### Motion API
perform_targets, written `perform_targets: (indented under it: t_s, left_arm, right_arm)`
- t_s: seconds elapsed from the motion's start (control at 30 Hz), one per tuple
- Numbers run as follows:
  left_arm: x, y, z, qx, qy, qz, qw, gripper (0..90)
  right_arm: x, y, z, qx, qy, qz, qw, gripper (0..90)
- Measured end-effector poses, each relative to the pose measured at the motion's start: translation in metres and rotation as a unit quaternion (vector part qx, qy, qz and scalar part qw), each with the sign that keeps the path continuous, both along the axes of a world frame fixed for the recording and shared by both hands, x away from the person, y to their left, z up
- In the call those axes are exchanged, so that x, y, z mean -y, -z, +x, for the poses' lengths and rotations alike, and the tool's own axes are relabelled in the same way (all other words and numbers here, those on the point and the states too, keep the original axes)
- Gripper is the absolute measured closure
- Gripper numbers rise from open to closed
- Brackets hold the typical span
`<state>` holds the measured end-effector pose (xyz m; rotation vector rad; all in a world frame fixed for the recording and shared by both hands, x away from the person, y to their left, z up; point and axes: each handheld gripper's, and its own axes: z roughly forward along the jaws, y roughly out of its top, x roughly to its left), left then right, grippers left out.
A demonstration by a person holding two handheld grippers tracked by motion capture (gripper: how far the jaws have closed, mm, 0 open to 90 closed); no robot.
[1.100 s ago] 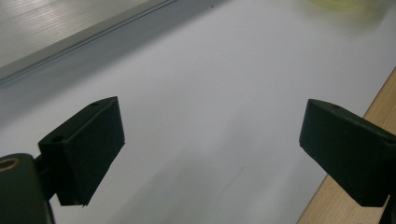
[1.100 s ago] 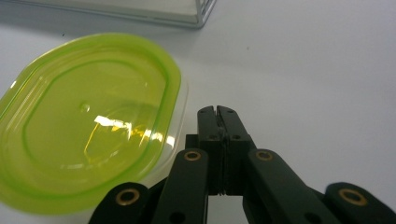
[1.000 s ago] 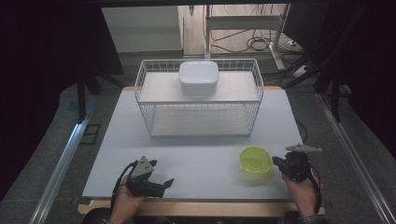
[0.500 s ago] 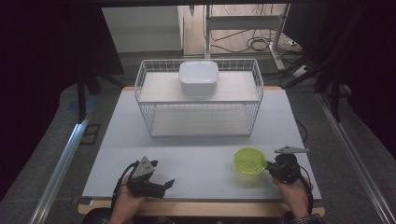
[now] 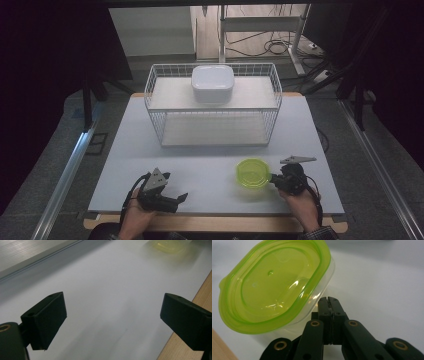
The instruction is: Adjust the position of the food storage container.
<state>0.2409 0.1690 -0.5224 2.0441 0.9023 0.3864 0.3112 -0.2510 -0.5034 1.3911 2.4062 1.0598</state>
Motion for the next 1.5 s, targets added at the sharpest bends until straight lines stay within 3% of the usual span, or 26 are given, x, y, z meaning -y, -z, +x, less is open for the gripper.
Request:
perform_targets:
  t_s: [0.23, 0.67, 1.1, 1.5]
  left_arm:
    - [0.001, 0.0, 0.0, -0.001, 0.001, 0.001, 1.0, 6.3]
    - [0.003, 0.001, 0.001, -0.003, 0.003, 0.003, 1.0, 6.3]
    - [0.004, 0.001, 0.0, -0.003, 0.005, 0.005, 1.0, 6.3]
    - [0.004, 0.001, 0.0, -0.004, 0.008, 0.006, 0.9999, 6.4]
  right_arm:
    - [-0.02, 0.004, 0.006, -0.012, -0.025, 0.023, 0.9994, 89.4]
    - [-0.055, 0.008, 0.01, -0.008, -0.064, 0.027, 0.9976, 89.4]
    - [-0.083, 0.012, 0.02, -0.018, -0.088, 0.044, 0.995, 89.4]
    - [-0.107, 0.013, 0.032, -0.007, -0.109, 0.04, 0.9932, 89.2]
